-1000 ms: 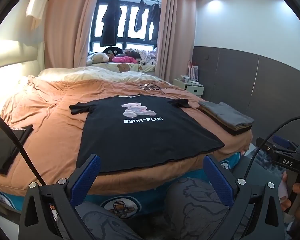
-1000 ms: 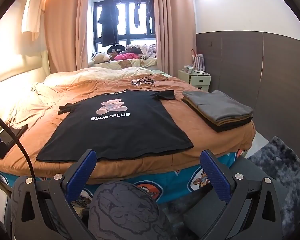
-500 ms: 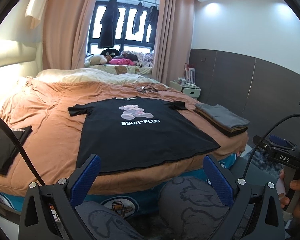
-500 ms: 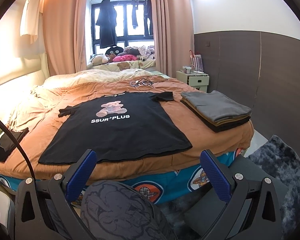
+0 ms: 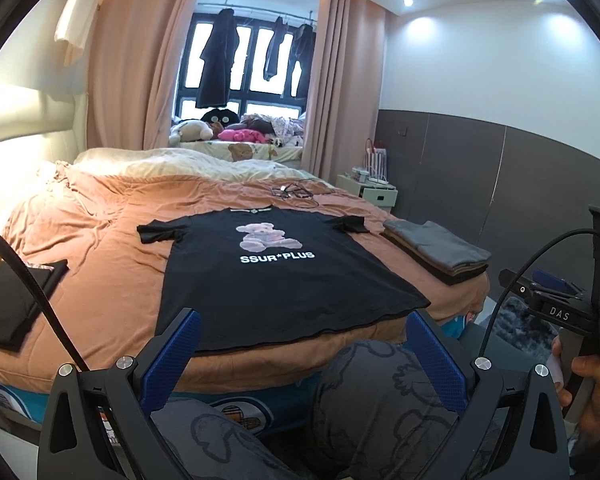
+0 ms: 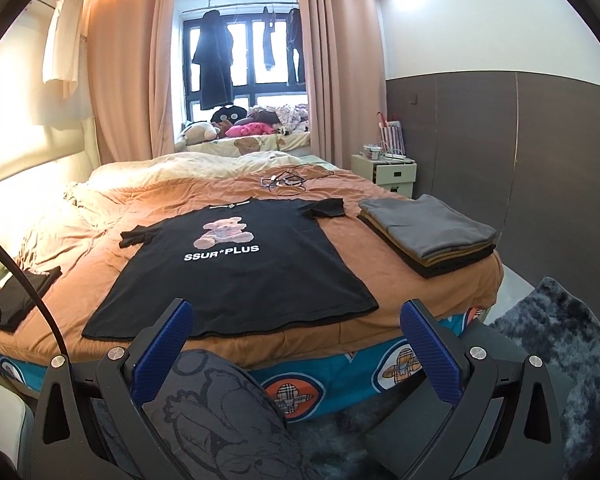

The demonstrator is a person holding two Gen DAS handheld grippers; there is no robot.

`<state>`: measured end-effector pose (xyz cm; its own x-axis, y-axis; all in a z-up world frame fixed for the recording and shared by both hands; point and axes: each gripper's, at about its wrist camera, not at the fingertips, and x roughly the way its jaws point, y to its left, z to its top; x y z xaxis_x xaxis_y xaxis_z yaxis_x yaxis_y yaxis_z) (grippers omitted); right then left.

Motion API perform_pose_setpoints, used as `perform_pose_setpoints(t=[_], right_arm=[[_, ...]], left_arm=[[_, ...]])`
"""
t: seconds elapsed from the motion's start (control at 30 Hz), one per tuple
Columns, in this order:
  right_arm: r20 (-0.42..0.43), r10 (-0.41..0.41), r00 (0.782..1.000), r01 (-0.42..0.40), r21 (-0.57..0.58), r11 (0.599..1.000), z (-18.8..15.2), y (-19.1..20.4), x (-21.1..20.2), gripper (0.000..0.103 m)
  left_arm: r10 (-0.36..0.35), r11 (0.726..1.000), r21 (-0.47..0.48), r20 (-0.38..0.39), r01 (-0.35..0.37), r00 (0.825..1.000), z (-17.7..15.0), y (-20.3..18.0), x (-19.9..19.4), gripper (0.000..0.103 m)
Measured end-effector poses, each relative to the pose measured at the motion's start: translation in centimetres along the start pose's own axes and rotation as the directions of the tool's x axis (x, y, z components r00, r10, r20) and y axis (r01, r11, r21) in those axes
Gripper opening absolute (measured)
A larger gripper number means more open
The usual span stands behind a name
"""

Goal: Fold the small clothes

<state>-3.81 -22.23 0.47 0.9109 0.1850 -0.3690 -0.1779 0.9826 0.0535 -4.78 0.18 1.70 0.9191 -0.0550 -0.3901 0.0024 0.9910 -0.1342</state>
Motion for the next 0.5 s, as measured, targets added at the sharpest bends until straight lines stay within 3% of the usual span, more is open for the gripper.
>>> perform_pose_setpoints(t=[0.5], right_arm=[[0.021, 0.019, 1.000, -0.019, -0.006, 1.000, -0.1, 0.2, 0.0, 0.103]], left_arm=[[0.020, 1.000, -0.025, 0.015, -0.019, 1.000, 0.0, 0.7, -2.0, 0.102]])
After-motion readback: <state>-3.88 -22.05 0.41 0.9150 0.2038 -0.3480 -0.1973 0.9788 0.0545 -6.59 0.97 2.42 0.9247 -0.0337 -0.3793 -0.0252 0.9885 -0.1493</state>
